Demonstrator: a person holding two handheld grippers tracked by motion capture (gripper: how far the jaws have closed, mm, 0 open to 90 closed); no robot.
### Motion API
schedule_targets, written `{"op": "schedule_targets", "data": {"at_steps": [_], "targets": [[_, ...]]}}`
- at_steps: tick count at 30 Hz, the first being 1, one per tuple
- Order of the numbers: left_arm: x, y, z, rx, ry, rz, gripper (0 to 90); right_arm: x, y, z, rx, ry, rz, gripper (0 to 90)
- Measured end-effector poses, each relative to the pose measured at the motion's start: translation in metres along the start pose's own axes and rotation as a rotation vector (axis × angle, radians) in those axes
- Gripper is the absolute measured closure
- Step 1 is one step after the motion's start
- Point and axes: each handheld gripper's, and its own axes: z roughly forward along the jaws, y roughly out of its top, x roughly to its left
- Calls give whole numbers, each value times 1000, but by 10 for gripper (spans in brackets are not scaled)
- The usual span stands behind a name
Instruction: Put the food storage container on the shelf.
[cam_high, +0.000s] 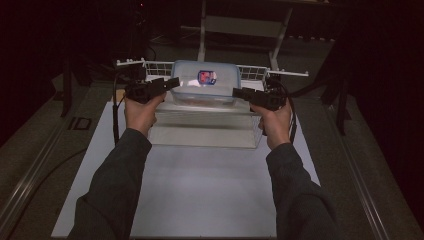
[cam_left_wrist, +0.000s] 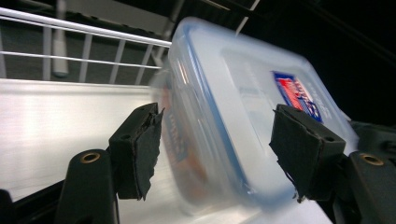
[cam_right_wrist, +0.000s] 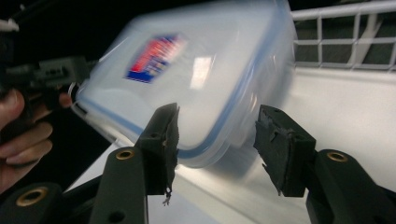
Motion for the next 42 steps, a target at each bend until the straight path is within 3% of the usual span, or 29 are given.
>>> {"op": "schedule_targets", "data": {"at_steps": [2, 4, 6, 11, 15, 17, 20, 23, 29, 34, 39, 42], "targets": [[-1, 0, -3, 1, 14, 28, 338, 0, 1, -3, -19, -27, -6, 465], [-2, -1, -5, -2, 20, 44, 340, 1, 1, -6, -27, -62, -49, 453], [-3, -1, -8, -4, 23, 60, 343, 1, 1, -7, -32, -67, -59, 453], [-8, -1, -15, -15, 17, 83, 358, 7, 1, -14, -13, -99, -150, 452], [-13, -1, -23, -20, -5, 101, 377, 12, -1, -19, -13, -91, -197, 489], [-16, -2, -27, -22, -15, 123, 382, 15, -3, -22, -9, -72, -242, 604], [-21, -5, -34, -20, -30, 149, 382, 22, -8, -23, 20, -61, -347, 813], [-28, -8, -39, -21, -46, 177, 382, 27, -16, -16, 65, -71, -410, 896], [-46, -18, -51, -14, -106, 235, 382, 27, -25, 6, 99, -113, -407, 898], [-54, -26, -61, -10, -134, 268, 382, 26, -29, 10, 112, -144, -415, 888], [-56, -37, -74, -9, -143, 308, 382, 26, -42, 5, 131, -129, -456, 744], [-53, -48, -80, 0, -124, 343, 381, 29, -58, -3, 147, -116, -496, 627]]}}
